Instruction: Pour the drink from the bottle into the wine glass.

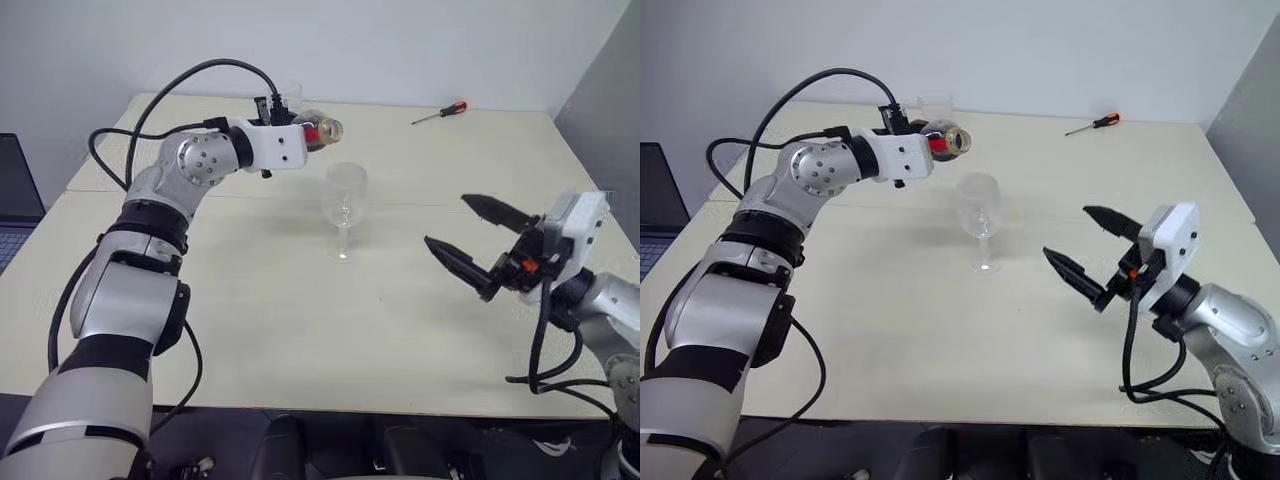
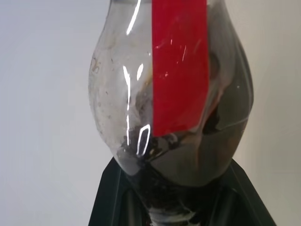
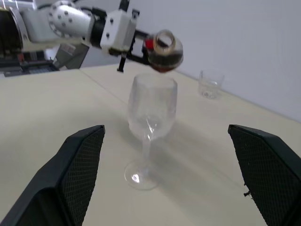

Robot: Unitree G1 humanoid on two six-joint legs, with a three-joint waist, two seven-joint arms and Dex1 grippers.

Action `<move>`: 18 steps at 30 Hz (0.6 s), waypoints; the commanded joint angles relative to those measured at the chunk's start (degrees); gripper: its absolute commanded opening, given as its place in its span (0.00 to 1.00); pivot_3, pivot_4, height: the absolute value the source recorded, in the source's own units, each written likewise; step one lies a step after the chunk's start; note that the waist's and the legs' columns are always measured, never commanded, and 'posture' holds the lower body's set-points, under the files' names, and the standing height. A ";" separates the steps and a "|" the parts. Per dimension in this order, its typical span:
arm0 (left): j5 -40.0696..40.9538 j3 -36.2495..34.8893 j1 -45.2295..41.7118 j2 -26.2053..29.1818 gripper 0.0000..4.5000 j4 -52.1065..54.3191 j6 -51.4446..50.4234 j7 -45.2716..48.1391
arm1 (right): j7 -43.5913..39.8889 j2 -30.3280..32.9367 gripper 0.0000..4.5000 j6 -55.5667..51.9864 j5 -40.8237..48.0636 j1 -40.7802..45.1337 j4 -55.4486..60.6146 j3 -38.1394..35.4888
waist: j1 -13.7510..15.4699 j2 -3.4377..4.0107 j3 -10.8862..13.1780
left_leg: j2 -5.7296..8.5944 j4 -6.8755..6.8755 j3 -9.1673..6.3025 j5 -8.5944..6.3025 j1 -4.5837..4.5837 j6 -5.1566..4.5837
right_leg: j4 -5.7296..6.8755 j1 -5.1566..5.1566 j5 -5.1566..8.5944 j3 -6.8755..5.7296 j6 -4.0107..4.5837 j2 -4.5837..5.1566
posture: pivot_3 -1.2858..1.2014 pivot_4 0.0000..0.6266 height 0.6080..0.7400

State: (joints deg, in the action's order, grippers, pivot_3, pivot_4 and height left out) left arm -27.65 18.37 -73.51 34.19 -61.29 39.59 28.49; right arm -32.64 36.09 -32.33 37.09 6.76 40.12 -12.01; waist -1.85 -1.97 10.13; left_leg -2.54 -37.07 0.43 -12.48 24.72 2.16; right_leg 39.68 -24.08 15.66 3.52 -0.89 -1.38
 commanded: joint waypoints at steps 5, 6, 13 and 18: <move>-2.34 0.50 -3.49 1.66 0.20 0.41 3.11 -4.03 | 1.75 -1.00 1.00 2.39 -3.11 1.68 1.66 2.80 | 0.04 0.00 0.00 | 0.01 -0.12 -0.01 0.01 -0.05 0.01 | 0.21 0.00 0.12 0.00 -0.21 0.00 | 0.52 0.24 1.00; -2.54 0.58 -3.56 1.79 0.20 0.36 3.30 -4.29 | 1.73 -1.05 1.00 2.41 -3.17 1.78 1.59 2.81 | 0.06 0.00 0.00 | 0.01 -0.14 -0.01 0.01 -0.05 0.01 | 0.25 0.00 0.12 0.00 -0.20 0.00 | 0.52 0.24 1.00; -3.75 1.12 -3.80 2.29 0.20 0.19 4.20 -5.83 | 1.30 -0.86 1.00 2.39 -3.50 1.97 1.08 3.13 | 0.11 0.00 0.00 | 0.01 -0.16 -0.02 0.01 -0.05 0.01 | 0.25 0.01 0.08 -0.01 -0.13 0.00 | 0.52 0.24 1.00; -6.14 2.12 -4.41 2.83 0.20 0.07 4.94 -8.10 | 1.21 -0.93 1.00 2.40 -3.83 2.48 0.72 3.39 | 0.09 0.00 0.00 | 0.01 -0.17 -0.01 0.02 -0.05 0.01 | 0.26 0.00 0.05 0.00 -0.09 0.00 | 0.52 0.24 1.00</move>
State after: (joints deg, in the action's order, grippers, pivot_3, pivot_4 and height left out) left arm -33.24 20.61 -75.08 35.86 -61.98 43.53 22.65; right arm -31.27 35.13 -31.21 33.07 8.40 40.07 -7.97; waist -1.76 -1.97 10.13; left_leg -2.53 -37.24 0.41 -12.47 24.66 2.18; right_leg 39.94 -24.08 15.71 3.51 -0.98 -1.38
